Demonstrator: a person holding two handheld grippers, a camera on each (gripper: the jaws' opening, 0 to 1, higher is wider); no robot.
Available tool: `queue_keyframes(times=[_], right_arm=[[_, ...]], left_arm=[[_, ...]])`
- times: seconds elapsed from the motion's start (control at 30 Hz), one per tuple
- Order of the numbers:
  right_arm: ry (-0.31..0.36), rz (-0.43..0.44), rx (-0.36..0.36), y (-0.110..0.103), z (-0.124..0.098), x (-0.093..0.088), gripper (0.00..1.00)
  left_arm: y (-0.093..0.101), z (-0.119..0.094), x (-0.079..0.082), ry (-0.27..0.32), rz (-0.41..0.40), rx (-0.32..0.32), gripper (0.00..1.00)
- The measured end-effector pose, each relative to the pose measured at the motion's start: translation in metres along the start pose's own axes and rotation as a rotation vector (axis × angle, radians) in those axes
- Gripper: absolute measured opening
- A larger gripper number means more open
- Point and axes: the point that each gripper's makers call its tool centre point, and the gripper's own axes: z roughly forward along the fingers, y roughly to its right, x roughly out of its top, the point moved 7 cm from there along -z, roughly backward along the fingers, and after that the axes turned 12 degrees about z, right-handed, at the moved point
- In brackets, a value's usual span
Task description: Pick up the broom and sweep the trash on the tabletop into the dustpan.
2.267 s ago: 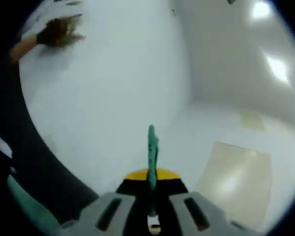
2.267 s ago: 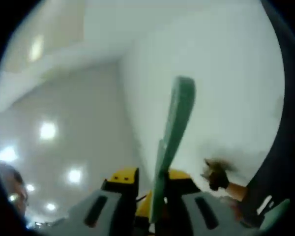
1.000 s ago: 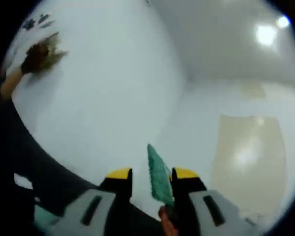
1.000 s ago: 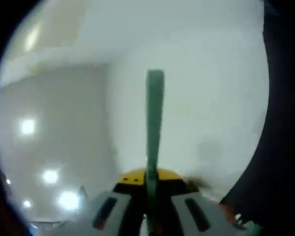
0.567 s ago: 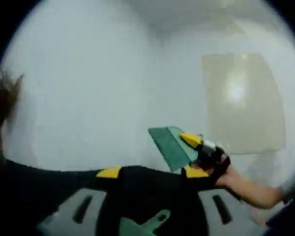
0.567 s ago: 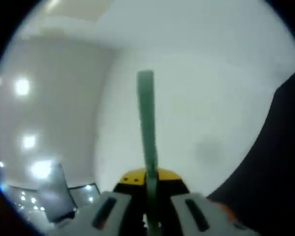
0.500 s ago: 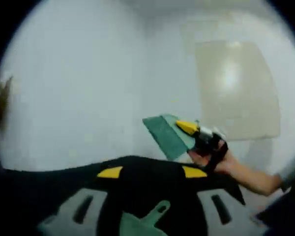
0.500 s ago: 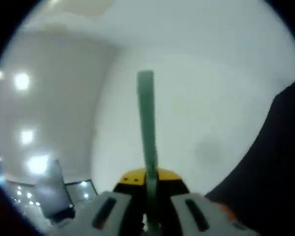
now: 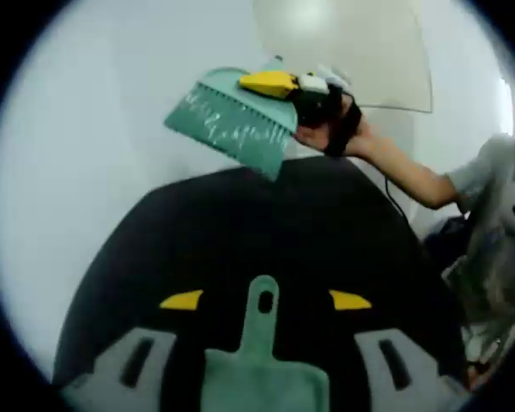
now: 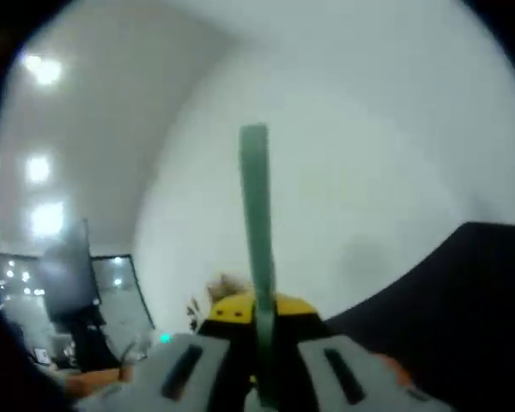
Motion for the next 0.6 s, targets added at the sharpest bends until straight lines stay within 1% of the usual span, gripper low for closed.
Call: queue_keyframes(times=[0.03,0.1,0.17,0.2,0.23,0.3,0.33,0.37,0.47,0.57,0.6], right_arm=[[0.003,0.013,0.000,0.004,-0.002,0.001,0.05],[0.006,0.020,0.006,0.009,-0.005,0.002,0.05],[0.006,0.009,0.007,0.014,-0.007,0.001,0.05],[0.008,0.012,0.009,0.016,-0.007,0.002,0.05],[0.007,0.024,0.014,0.017,-0.007,0.002,0.05],[0.005,0.037,0.024,0.019,-0.006,0.002,0.05],[0.005,0.038,0.025,0.020,-0.006,0.002,0.05],[0.004,0.035,0.025,0.020,-0.006,0.002,0.05],[0.006,0.035,0.029,0.023,-0.009,0.000,0.05],[0.007,0.047,0.039,0.023,-0.010,0.000,0.05],[0.008,0.046,0.041,0.022,-0.010,0.000,0.05]], left_arm=[[0.000,0.003,-0.002,-0.028,-0.005,-0.022,0.54],[-0.001,0.011,-0.003,-0.044,-0.010,-0.043,0.52],[0.002,0.019,-0.008,-0.104,0.001,-0.084,0.52],[0.002,0.024,-0.009,-0.111,0.001,-0.091,0.52],[0.003,0.027,-0.014,-0.159,0.009,-0.115,0.51],[0.001,0.037,-0.018,-0.180,0.015,-0.122,0.51],[-0.006,0.038,-0.019,-0.195,0.016,-0.138,0.50],[-0.008,0.041,-0.019,-0.192,0.008,-0.137,0.49],[-0.009,0.047,-0.020,-0.206,0.005,-0.150,0.40],[-0.008,0.052,-0.024,-0.247,0.016,-0.165,0.33],[-0.007,0.052,-0.023,-0.251,0.019,-0.169,0.32]])
